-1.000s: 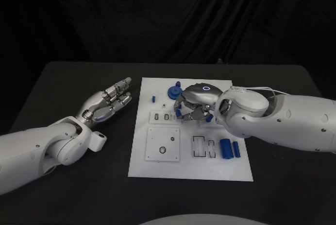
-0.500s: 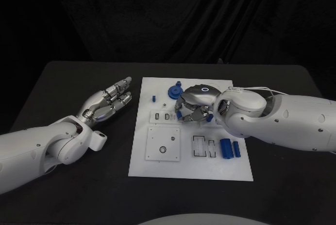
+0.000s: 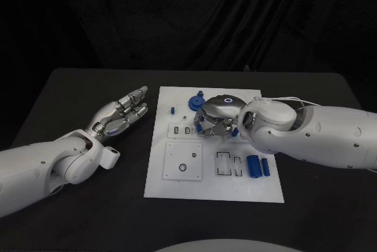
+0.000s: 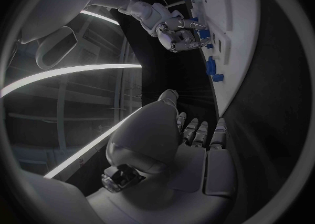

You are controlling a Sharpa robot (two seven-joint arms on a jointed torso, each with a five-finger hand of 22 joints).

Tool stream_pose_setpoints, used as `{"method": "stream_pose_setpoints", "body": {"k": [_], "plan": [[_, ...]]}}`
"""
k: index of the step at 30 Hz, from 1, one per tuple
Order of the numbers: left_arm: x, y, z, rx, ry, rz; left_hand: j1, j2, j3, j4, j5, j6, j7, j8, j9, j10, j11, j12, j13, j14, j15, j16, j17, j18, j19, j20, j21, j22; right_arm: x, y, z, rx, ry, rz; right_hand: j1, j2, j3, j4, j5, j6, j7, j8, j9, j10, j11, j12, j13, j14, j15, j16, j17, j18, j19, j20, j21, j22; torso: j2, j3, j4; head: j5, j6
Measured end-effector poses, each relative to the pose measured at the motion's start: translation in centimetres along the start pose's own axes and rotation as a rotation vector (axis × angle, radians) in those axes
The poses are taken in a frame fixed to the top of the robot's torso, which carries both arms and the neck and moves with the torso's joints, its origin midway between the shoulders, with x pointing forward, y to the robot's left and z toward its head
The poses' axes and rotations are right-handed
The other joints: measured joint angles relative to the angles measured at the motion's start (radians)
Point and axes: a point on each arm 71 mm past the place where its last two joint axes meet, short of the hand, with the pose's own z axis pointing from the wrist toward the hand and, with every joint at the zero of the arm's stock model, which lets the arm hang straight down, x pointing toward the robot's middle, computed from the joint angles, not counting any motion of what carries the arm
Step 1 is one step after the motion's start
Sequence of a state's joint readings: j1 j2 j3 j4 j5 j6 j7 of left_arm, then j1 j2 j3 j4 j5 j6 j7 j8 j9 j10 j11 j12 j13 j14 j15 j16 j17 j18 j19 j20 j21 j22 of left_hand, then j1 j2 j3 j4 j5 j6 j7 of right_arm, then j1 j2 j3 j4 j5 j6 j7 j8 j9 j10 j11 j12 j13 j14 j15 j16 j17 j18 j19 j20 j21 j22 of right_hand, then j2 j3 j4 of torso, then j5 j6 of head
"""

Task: Assemble the parts on the task board

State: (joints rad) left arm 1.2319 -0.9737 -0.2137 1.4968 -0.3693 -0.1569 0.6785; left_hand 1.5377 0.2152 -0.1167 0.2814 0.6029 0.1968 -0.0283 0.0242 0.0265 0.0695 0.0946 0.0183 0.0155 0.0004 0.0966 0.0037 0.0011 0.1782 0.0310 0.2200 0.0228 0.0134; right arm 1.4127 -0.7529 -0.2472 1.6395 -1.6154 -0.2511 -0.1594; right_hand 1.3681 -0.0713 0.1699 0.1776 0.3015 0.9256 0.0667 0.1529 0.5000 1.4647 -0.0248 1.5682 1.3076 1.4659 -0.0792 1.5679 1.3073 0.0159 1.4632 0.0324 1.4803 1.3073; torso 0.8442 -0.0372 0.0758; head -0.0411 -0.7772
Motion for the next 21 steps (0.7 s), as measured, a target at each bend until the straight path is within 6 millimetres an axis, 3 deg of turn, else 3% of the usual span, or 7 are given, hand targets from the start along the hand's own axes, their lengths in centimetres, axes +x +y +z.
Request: {"method": "stream_pose_setpoints", "body": {"k": [8,21], "plan": [[0.01,0.01,0.02,0.000,0.001,0.000,0.000,0.000,0.000,0.000,0.000,0.000,0.000,0.000,0.000,0.000,0.000,0.000,0.000,0.000,0.000,0.000,0.000,0.000,0.000,0.000,0.000,0.000,0.10,0.08,0.10,-0.002,0.009,-0.002,-0.025,-0.025,0.003,0.003,0.000,-0.114,0.003,-0.088,-0.065,0.004,0.004,0.000,0.000,0.000,0.000,0.000,0.000,0.000,0.004,0.004,-0.022,0.000,0.000,-0.0001,-0.0005,0.000,0.000],[-0.01,0.02,0.03,0.000,0.001,0.000,0.000,0.000,0.000,0.000,0.000,0.000,0.000,0.000,0.000,0.000,0.000,0.000,0.000,0.000,0.000,0.000,0.001,0.000,0.000,0.000,0.000,0.000,0.14,-0.02,0.05,0.001,0.011,-0.002,-0.047,-0.047,-0.015,0.029,0.000,-0.217,0.001,-0.089,-0.134,0.004,0.004,0.000,0.000,0.000,0.000,0.000,0.000,0.000,0.004,0.003,-0.017,0.001,0.000,0.0001,-0.0009,0.002,-0.002]]}}
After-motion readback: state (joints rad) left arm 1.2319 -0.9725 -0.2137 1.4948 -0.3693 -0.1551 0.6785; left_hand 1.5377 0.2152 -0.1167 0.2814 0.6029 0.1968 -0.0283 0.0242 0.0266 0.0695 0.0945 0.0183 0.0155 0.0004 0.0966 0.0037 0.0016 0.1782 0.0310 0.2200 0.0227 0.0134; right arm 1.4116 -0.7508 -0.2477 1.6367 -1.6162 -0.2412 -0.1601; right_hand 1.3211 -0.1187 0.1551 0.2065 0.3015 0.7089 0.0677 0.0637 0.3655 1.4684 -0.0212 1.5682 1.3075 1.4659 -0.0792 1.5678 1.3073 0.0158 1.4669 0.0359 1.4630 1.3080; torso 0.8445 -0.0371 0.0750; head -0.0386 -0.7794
